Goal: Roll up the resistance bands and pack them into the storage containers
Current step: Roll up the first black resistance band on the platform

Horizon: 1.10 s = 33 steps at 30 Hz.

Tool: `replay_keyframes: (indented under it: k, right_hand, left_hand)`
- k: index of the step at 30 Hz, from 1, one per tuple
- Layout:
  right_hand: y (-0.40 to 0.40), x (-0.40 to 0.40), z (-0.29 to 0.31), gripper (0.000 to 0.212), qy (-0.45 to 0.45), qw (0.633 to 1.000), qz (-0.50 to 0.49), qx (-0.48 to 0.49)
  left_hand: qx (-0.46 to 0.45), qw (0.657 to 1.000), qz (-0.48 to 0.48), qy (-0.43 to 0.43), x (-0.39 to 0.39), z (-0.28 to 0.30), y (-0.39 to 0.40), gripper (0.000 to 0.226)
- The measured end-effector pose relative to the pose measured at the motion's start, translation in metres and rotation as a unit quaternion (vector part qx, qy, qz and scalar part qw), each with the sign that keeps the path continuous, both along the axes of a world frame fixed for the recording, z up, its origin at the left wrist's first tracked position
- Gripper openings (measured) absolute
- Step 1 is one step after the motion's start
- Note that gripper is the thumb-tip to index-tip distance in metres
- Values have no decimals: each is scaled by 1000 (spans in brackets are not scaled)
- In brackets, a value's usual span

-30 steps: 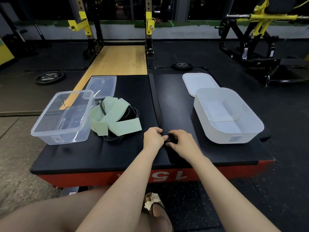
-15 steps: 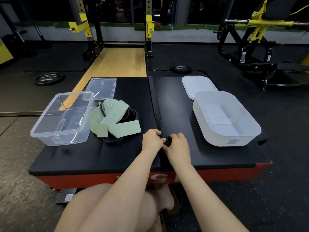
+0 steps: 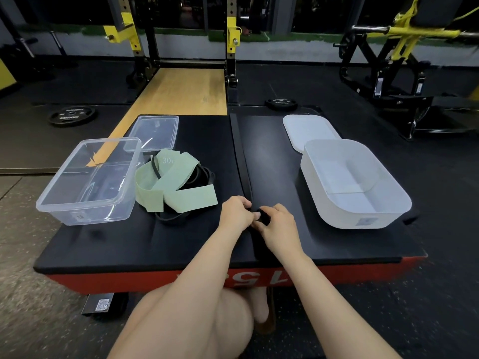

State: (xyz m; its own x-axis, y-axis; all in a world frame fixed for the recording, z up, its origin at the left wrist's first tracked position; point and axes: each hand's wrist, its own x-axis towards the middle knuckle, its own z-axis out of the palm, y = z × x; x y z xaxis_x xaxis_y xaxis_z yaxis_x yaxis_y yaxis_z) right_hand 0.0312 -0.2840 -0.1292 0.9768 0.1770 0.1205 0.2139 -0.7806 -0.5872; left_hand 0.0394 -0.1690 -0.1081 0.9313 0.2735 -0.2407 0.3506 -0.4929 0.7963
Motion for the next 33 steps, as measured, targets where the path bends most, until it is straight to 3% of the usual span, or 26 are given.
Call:
replay_keyframes:
  k: [7, 12, 17, 26, 33]
  right_hand:
    - [-13, 10, 6, 34, 22, 997, 72, -5]
    - [-17, 20, 15, 36, 25, 989, 143, -38]
    - [-22, 32, 21, 46, 58, 979, 188, -58]
    - [-17, 14, 7, 58, 39, 995, 91, -20]
    - [-1, -2, -3, 41, -12, 1000, -20, -11]
  left_hand:
    - [-8, 1000, 1, 3, 10, -3, 6, 32]
    - [-28, 999, -23, 11, 6, -2, 14, 52]
    - [13, 999, -38, -1, 2, -8, 10, 51]
    - [57, 997, -49, 2, 4, -8, 3, 44]
    - [58, 997, -43, -4, 2, -4, 2, 44]
